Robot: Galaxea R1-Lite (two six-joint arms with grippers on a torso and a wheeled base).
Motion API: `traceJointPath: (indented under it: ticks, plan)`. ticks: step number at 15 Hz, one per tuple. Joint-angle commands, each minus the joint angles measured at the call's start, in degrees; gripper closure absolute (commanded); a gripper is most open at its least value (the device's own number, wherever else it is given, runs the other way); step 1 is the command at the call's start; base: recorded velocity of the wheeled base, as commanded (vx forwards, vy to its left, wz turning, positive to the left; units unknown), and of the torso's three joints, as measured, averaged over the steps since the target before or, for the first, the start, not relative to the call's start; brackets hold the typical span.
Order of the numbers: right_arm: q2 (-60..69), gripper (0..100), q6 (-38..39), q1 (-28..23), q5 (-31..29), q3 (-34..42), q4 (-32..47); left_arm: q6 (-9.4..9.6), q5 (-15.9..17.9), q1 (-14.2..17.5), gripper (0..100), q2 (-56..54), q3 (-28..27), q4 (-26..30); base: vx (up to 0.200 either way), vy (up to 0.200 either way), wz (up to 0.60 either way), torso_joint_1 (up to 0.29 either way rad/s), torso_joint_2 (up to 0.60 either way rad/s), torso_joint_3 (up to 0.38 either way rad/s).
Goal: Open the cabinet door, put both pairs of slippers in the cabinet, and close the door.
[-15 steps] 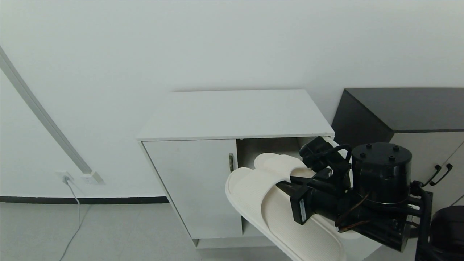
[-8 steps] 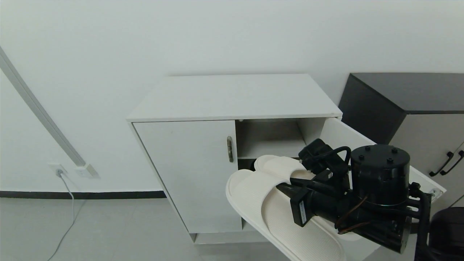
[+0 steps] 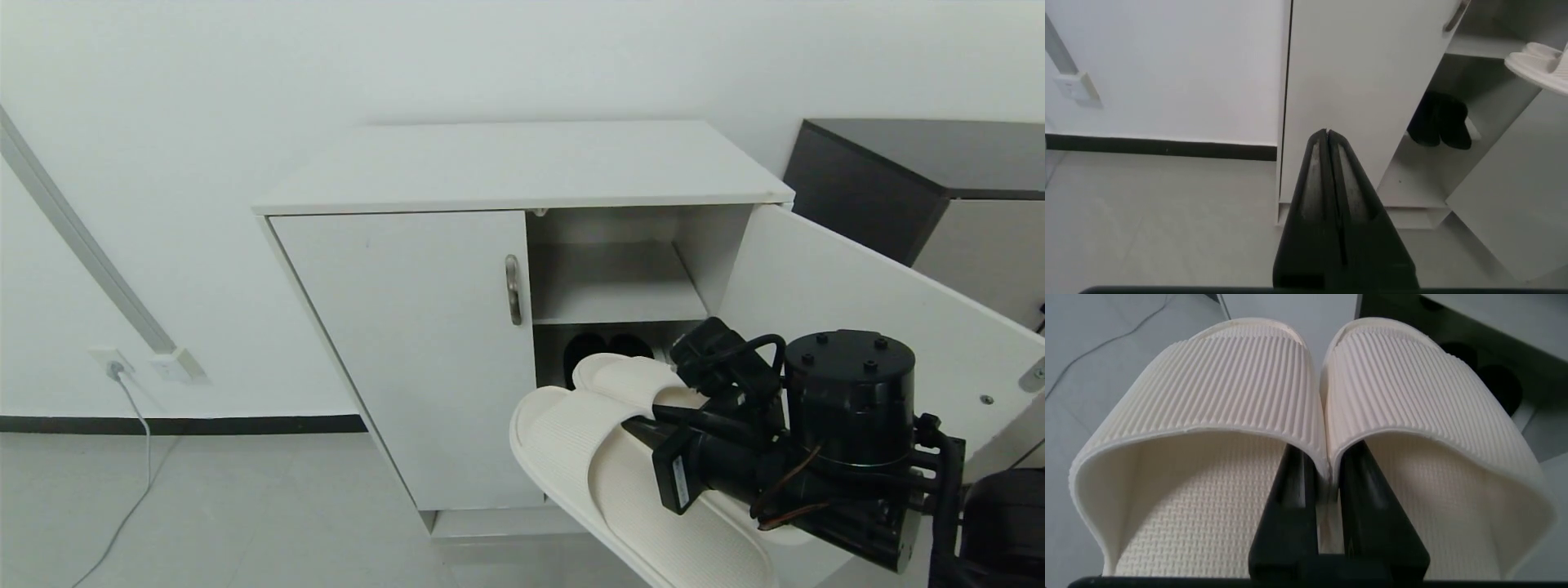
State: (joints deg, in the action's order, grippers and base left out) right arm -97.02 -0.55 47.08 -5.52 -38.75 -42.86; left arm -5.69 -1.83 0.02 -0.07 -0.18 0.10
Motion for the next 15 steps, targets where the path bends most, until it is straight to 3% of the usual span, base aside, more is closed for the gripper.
traceJointPath:
  ticks: [1, 8, 13, 15]
  plan:
    - [-0.09, 100, -0.07, 0.03, 0.07, -0.01, -0.03, -0.02, -0.02, 0.06, 100, 0.07, 0.01, -0.01, 0.0, 0.0, 0.0, -0.149, 0.48, 0.315]
    - [-0.45, 100, -0.07, 0.38, 0.07, 0.08, -0.03, -0.02, -0.02, 0.06, 100, 0.07, 0.01, -0.01, 0.0, 0.0, 0.0, -0.113, 0.46, 0.346]
    - [-1.68, 100, -0.07, 0.73, -0.1, 0.17, -1.79, 0.07, -0.02, 0.06, 100, 0.07, 0.01, -0.01, 0.0, 0.0, 0.0, -0.034, 0.42, 0.374]
    - [-1.94, 100, -0.15, 0.73, -0.1, 1.14, -4.34, -0.02, -0.02, 0.06, 100, 0.07, 0.01, -0.01, 0.0, 0.0, 0.0, 0.0, 0.15, 0.134]
